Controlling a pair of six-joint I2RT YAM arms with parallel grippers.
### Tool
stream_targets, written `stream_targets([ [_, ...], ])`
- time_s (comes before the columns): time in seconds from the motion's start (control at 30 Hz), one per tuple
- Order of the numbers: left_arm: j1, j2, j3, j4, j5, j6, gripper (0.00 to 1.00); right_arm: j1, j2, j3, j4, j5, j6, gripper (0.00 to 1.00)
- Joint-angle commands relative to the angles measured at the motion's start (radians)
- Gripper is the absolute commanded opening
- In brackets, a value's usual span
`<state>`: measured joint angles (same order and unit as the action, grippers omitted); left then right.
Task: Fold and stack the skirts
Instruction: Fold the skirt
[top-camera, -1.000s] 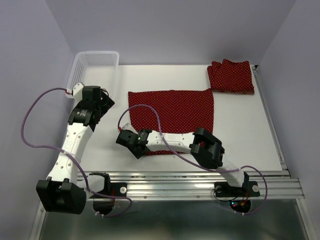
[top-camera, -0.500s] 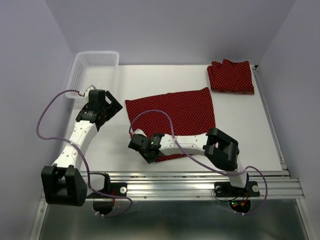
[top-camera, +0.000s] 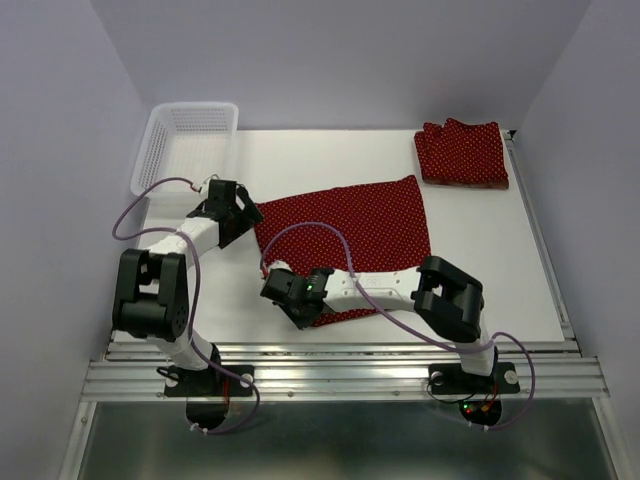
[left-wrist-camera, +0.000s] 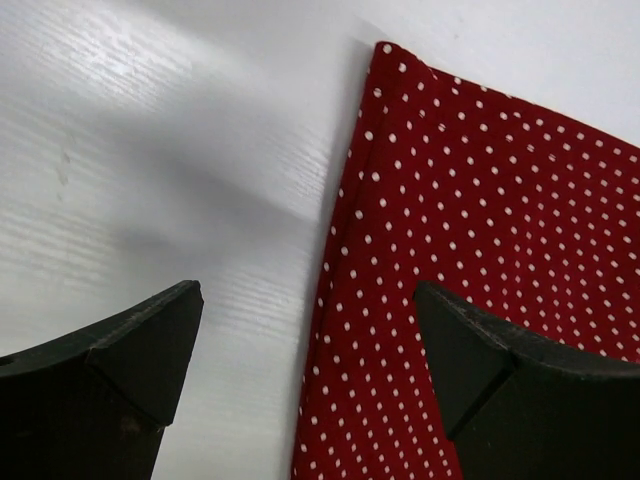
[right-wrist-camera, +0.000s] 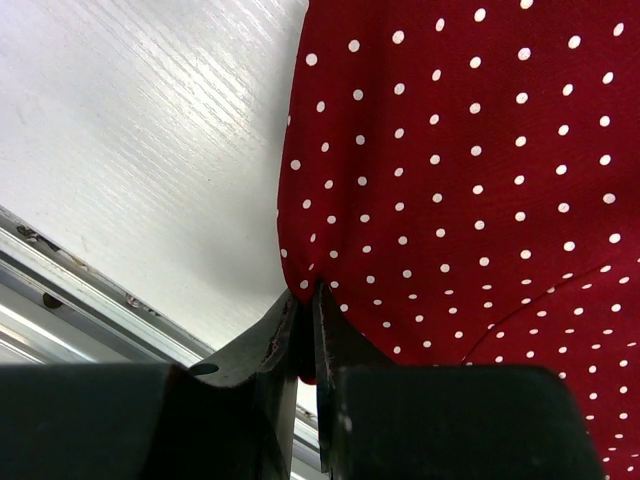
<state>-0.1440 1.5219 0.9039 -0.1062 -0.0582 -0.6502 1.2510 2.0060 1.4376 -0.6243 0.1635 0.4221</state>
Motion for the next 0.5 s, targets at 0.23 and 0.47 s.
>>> stream_targets([
  [0.23,-0.002,0.277,0.185,0.140,-0.043,0.058,0.93,0.011,-0.047,-0.032,0.038,-0.025,-0.013,0.13],
  [0.47,-0.002,0.360,0.253,0.140,-0.032,0.086,0.79,0.011,-0.059,-0.037,0.040,-0.001,-0.011,0.12],
])
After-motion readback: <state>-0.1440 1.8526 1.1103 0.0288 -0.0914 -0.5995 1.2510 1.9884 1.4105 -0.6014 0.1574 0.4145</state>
